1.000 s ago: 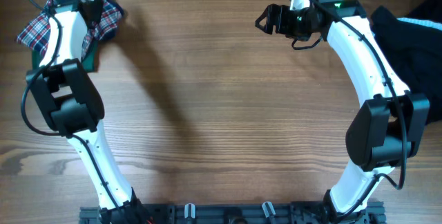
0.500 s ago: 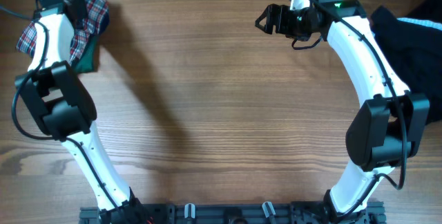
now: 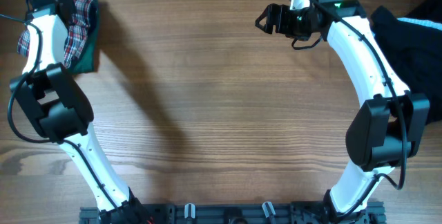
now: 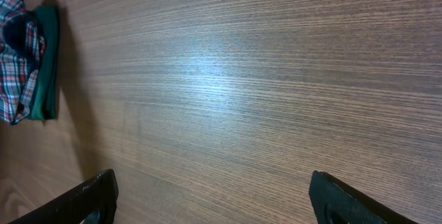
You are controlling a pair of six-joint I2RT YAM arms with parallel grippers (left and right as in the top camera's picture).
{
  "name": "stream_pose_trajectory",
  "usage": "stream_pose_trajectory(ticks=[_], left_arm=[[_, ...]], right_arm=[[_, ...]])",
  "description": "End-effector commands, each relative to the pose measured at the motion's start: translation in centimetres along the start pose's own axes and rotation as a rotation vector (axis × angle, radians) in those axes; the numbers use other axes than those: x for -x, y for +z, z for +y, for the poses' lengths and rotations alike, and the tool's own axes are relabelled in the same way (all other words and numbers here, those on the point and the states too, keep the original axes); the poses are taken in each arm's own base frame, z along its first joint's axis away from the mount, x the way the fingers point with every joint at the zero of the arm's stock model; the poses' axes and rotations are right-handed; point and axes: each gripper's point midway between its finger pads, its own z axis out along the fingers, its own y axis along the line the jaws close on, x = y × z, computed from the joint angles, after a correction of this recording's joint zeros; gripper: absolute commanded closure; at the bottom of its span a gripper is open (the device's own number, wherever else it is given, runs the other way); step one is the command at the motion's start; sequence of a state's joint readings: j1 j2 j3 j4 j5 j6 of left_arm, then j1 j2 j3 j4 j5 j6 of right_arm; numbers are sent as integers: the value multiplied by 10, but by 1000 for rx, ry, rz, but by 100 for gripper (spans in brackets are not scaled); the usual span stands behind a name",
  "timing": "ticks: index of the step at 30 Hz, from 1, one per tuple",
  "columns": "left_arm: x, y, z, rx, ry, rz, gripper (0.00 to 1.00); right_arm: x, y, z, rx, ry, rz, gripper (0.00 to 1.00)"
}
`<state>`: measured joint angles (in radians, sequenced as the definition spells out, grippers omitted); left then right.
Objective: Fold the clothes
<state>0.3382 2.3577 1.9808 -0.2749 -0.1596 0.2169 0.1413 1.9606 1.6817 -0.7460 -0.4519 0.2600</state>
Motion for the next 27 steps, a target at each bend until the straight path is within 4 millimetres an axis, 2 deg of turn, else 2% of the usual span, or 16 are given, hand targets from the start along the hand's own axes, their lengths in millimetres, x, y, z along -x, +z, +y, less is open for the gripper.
stream_pose_trajectory(ticks=[1, 6, 7, 9, 11, 13, 17, 18, 20, 22, 23, 26, 27], left_arm=[[39, -22, 32, 66, -76, -96, 96], [39, -21, 40, 76, -86, -99, 95], [38, -21, 41, 77, -87, -99, 84], [39, -21, 40, 76, -87, -101, 44], [39, -22, 37, 72, -83, -101, 10], [40, -22, 32, 67, -79, -100, 1], [43, -25, 26, 58, -73, -103, 0], [44, -28, 25, 55, -71, -103, 1], [48, -34, 22, 50, -67, -103, 10], [51, -43, 22, 47, -64, -99, 38], [53, -48, 23, 47, -64, -96, 64], [58, -68, 25, 42, -61, -81, 91], [57, -74, 26, 40, -58, -66, 95]], right_arm=[[3, -2, 5, 22, -2, -8, 11], [4, -2, 5, 22, -1, -9, 11], [4, -2, 5, 22, -2, -9, 11], [4, -2, 5, 23, -3, -10, 11], [4, -2, 5, 23, -3, -11, 11], [4, -2, 5, 23, -3, -11, 11], [4, -2, 5, 23, -3, -10, 11], [4, -2, 5, 22, -2, -9, 11], [4, -2, 5, 22, -3, -9, 11], [4, -2, 5, 22, -3, -9, 11], [4, -2, 5, 22, -3, -9, 11], [4, -2, 5, 22, -5, -11, 11], [4, -2, 5, 22, -6, -11, 11]])
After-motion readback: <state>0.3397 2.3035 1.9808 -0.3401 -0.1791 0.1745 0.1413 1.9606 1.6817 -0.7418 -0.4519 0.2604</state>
